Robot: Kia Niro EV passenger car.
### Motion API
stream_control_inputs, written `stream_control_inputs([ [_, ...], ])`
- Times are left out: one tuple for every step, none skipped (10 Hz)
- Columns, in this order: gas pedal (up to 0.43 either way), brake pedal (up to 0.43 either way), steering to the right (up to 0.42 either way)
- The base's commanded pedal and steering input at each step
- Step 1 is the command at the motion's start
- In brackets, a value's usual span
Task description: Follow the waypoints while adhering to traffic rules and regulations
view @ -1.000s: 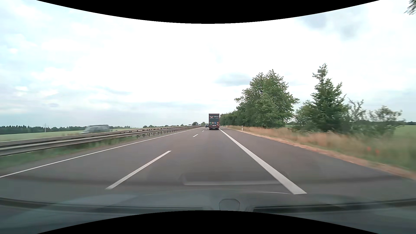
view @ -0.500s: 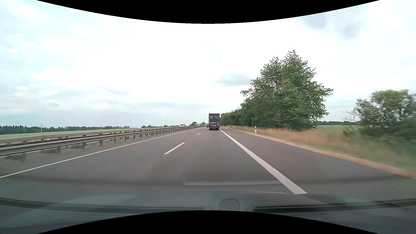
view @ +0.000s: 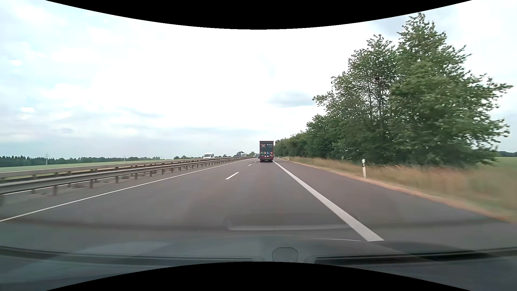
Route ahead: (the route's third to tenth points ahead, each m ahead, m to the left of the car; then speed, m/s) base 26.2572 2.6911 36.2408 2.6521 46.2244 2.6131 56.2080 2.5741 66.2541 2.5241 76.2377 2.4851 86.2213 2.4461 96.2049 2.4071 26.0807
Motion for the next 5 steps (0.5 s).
stream_control_inputs([
  [0.118, 0.0, -0.003],
  [0.118, 0.0, -0.003],
  [0.118, 0.0, -0.003],
  [0.118, 0.0, -0.003],
  [0.13, 0.0, -0.003],
])
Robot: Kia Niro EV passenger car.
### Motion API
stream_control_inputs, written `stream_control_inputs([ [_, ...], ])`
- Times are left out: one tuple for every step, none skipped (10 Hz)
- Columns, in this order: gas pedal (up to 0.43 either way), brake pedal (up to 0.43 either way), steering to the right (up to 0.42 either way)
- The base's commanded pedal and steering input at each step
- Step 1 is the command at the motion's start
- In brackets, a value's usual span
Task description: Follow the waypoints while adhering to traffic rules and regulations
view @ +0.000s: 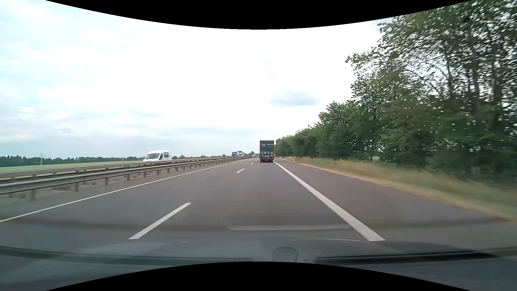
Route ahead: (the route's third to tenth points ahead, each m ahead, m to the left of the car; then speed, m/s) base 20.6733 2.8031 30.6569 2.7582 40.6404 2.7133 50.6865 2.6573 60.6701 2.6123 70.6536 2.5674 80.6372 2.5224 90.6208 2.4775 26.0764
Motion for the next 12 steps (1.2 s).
stream_control_inputs([
  [0.15, 0.0, -0.003],
  [0.189, 0.0, -0.003],
  [0.189, 0.0, -0.003],
  [0.189, 0.0, -0.003],
  [0.189, 0.0, -0.003],
  [0.189, 0.0, -0.003],
  [0.189, 0.0, -0.003],
  [0.189, 0.0, -0.003],
  [0.209, 0.0, -0.003],
  [0.24, 0.0, -0.003],
  [0.26, 0.0, -0.003],
  [0.268, 0.0, -0.003],
])
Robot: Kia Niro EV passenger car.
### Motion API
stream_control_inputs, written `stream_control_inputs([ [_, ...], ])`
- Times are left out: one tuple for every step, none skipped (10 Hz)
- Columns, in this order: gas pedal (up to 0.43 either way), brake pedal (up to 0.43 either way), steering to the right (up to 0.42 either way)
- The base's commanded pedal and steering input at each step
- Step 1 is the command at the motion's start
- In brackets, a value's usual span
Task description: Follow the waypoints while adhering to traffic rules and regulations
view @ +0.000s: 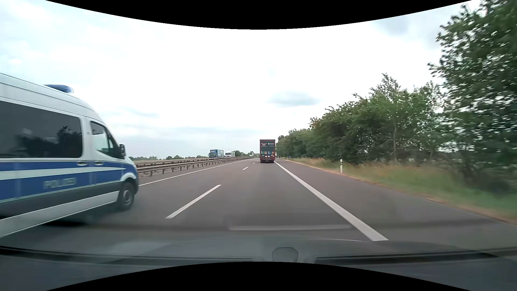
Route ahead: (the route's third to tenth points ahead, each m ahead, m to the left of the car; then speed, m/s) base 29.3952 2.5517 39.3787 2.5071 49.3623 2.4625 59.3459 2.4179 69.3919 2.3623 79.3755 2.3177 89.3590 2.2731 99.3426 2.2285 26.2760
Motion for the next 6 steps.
stream_control_inputs([
  [0.287, 0.0, -0.003],
  [0.319, 0.0, -0.004],
  [0.35, 0.0, -0.008],
  [0.378, 0.0, -0.01],
  [0.409, 0.0, -0.011],
  [0.421, 0.0, -0.013],
])
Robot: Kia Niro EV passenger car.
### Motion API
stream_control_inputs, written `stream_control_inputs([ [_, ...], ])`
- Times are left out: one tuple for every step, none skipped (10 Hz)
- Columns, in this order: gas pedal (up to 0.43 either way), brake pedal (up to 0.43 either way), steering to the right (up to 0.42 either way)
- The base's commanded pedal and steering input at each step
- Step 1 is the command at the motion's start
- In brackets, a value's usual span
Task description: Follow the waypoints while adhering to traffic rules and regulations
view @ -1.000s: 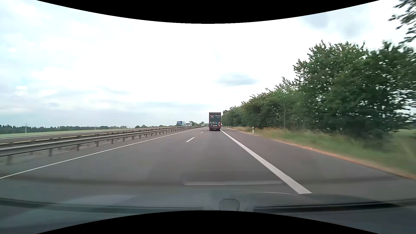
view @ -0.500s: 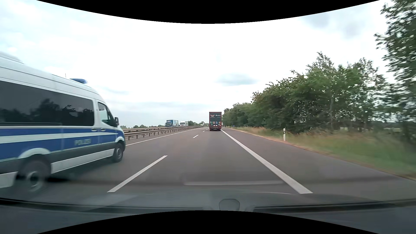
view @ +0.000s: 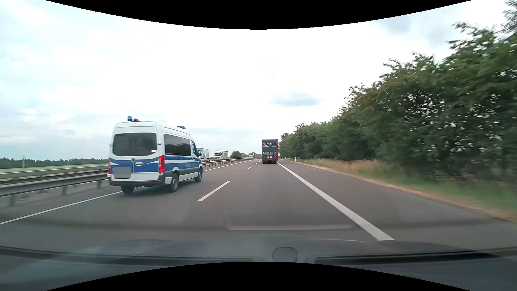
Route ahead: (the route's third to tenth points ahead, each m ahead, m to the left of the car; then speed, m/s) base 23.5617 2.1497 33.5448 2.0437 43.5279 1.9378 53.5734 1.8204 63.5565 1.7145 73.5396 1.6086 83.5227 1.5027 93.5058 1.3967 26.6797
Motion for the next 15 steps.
stream_control_inputs([
  [0.441, 0.0, -0.014],
  [0.461, 0.0, -0.014],
  [0.48, 0.0, -0.014],
  [0.488, 0.0, -0.014],
  [0.488, 0.0, -0.014],
  [0.5, 0.0, -0.014],
  [0.5, 0.0, -0.014],
  [0.5, 0.0, -0.014],
  [0.5, 0.0, -0.013],
  [0.5, 0.0, -0.013],
  [0.5, 0.0, -0.012],
  [0.5, 0.0, -0.01],
  [0.5, 0.0, -0.008],
  [0.5, 0.0, -0.006],
  [0.5, 0.0, -0.006],
])
